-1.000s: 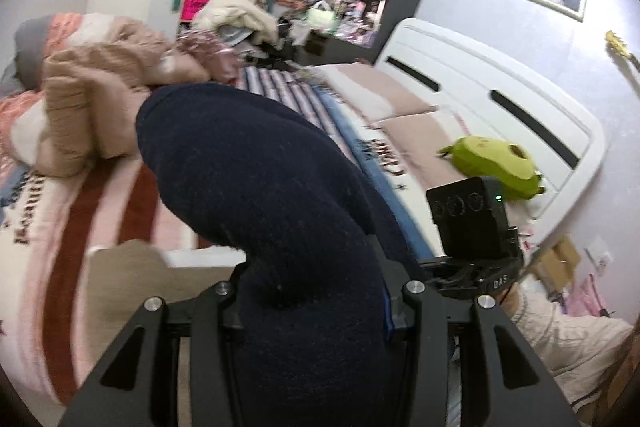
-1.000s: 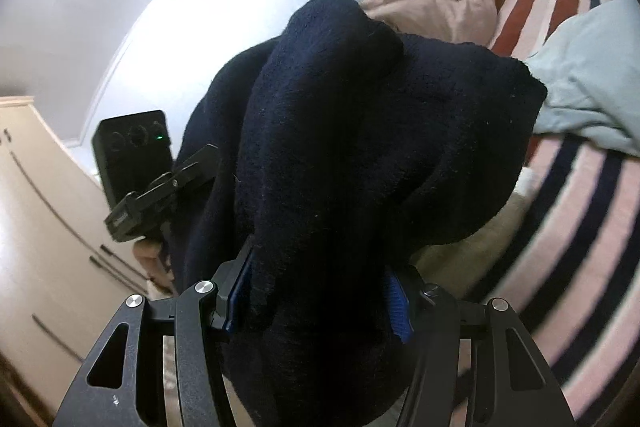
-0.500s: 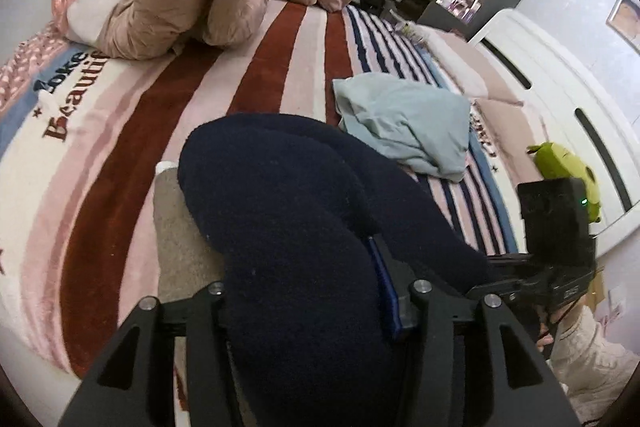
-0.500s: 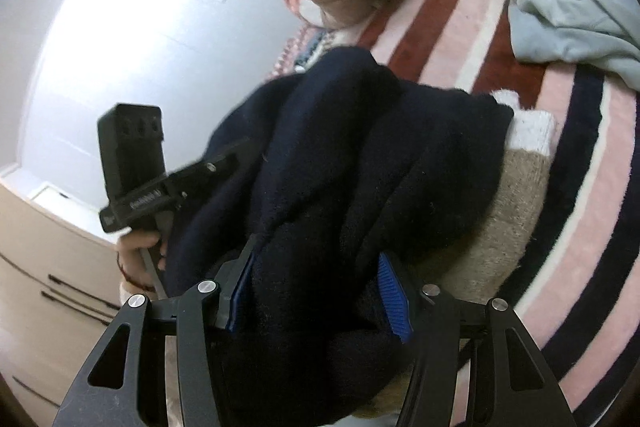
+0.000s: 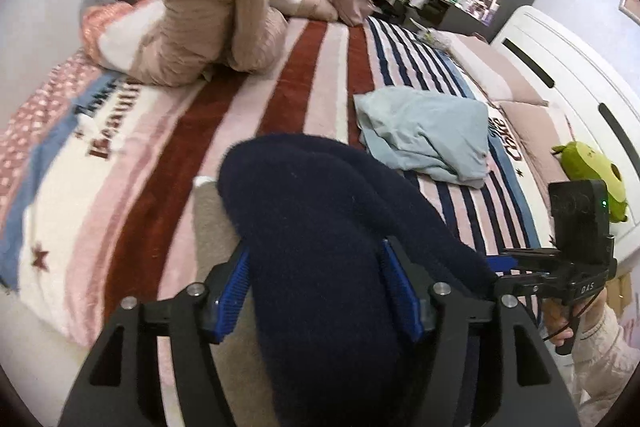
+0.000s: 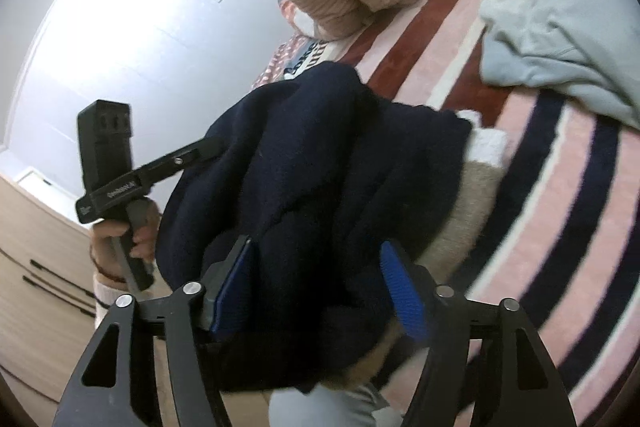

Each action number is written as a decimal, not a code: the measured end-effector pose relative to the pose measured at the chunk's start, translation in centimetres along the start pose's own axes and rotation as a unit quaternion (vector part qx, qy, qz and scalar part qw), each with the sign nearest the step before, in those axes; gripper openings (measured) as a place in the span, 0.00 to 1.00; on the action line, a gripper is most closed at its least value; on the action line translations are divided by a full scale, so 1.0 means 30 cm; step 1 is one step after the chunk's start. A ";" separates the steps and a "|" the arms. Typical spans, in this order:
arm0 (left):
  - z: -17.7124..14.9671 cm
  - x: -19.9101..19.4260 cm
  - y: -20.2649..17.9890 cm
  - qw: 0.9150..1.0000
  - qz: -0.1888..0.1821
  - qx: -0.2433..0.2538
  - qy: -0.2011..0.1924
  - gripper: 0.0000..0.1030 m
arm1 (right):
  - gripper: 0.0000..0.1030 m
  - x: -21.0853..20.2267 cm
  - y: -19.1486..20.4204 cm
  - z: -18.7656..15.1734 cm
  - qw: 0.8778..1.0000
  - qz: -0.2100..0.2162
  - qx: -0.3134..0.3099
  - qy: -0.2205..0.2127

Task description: Fold small clothes

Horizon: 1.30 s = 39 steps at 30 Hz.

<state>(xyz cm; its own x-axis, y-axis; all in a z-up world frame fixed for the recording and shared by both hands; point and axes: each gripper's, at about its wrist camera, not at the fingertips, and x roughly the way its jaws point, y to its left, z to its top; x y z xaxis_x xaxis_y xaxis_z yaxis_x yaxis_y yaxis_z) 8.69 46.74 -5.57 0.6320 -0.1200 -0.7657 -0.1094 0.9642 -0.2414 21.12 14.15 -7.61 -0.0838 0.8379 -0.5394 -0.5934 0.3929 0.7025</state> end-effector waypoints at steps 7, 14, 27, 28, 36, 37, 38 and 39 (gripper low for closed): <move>-0.022 -0.185 -0.163 0.998 0.024 0.016 -0.061 0.64 | 0.61 -0.162 -0.045 -0.082 0.999 -0.013 -0.009 -0.029; -0.130 -0.248 -0.546 0.990 0.034 0.059 -0.127 0.69 | 0.63 -0.436 -0.091 -0.285 0.994 -0.066 -0.044 -0.081; -0.460 -0.202 -1.274 0.914 0.070 0.134 -0.376 0.99 | 1.00 -0.981 -0.042 -0.760 0.898 -0.296 -0.203 -0.254; -0.467 -0.195 -1.299 0.913 0.070 0.132 -0.380 0.99 | 1.00 -1.020 -0.034 -0.798 0.880 -0.319 -0.210 -0.282; -0.484 -0.140 -1.403 0.918 0.054 0.133 -0.371 0.99 | 1.00 -1.174 -0.034 -0.888 0.842 -0.360 -0.190 -0.354; -0.483 -0.136 -1.404 0.919 0.051 0.132 -0.368 0.99 | 1.00 -1.185 -0.036 -0.889 0.840 -0.362 -0.186 -0.358; -0.485 -0.134 -1.406 0.920 0.051 0.130 -0.366 0.99 | 1.00 -1.188 -0.035 -0.891 0.840 -0.361 -0.186 -0.361; -0.492 -0.134 -1.414 0.920 0.051 0.131 -0.365 0.99 | 1.00 -1.194 -0.036 -0.891 0.839 -0.360 -0.184 -0.365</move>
<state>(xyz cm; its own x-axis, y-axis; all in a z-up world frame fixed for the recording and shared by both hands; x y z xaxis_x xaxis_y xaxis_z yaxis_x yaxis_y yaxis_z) -0.52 2.84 -1.05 0.9862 0.0731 -0.1486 -0.0688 0.9970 0.0341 3.35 -26.41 -1.47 0.8350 0.4948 -0.2409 -0.4977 0.8657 0.0529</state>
